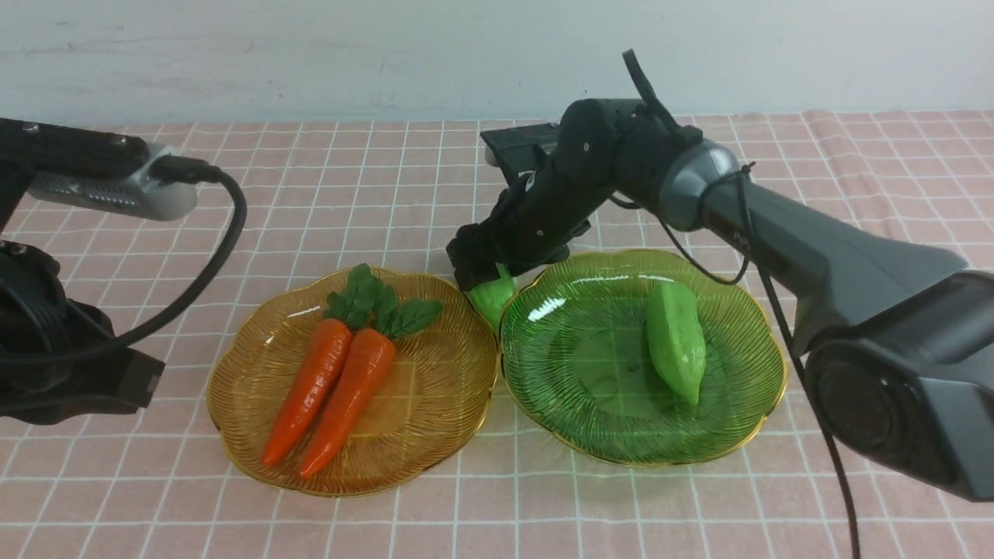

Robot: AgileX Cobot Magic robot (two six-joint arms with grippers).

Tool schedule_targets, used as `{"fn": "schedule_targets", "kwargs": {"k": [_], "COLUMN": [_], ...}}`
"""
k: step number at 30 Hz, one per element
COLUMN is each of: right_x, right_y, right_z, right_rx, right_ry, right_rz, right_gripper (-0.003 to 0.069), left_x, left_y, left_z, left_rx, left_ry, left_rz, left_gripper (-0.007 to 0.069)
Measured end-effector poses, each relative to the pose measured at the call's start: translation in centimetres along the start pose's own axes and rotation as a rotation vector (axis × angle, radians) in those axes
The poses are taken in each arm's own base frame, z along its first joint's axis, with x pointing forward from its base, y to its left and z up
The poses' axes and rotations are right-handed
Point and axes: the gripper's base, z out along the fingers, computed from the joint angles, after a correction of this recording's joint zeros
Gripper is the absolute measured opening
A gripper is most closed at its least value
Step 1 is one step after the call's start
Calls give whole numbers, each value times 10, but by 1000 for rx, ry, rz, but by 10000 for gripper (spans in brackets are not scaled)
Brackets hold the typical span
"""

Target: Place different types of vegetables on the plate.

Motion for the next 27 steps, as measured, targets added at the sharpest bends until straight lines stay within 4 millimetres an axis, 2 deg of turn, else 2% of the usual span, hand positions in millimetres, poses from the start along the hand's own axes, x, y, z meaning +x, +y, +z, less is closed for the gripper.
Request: {"fn": "schedule_targets", "kwargs": {"k": [2, 6, 9, 11, 14, 19, 22, 27], "right_x": [0, 19, 49, 81, 104, 121, 129, 132], "right_y": [5, 5, -6, -17, -28, -41, -46, -48], "right_z": [-14, -27, -20, -3, 15, 38, 49, 53], "right_rx": [-27, -4, 59, 112, 158, 216, 237, 242], "right_ry": [21, 141, 277, 407, 497, 556, 581, 592], "right_rz": [19, 44, 51, 54, 45, 14, 6, 11], "right_gripper": [410, 410, 410, 410, 410, 410, 410, 432], "left_x": [7, 33, 55, 78, 99, 118, 124, 126], "left_y": [-2, -11, -17, -21, -23, -25, -25, -26], "left_z": [-14, -51, -70, -78, -77, -69, -66, -64], "left_rx": [-15, -34, -45, -50, -51, -49, -44, -21], "left_ry": [-44, -168, -255, -311, -344, -381, -382, -377], "left_rz": [9, 30, 42, 39, 24, -10, -36, -81], "left_gripper": [-3, -3, -3, -3, -3, -3, -3, -3]}}
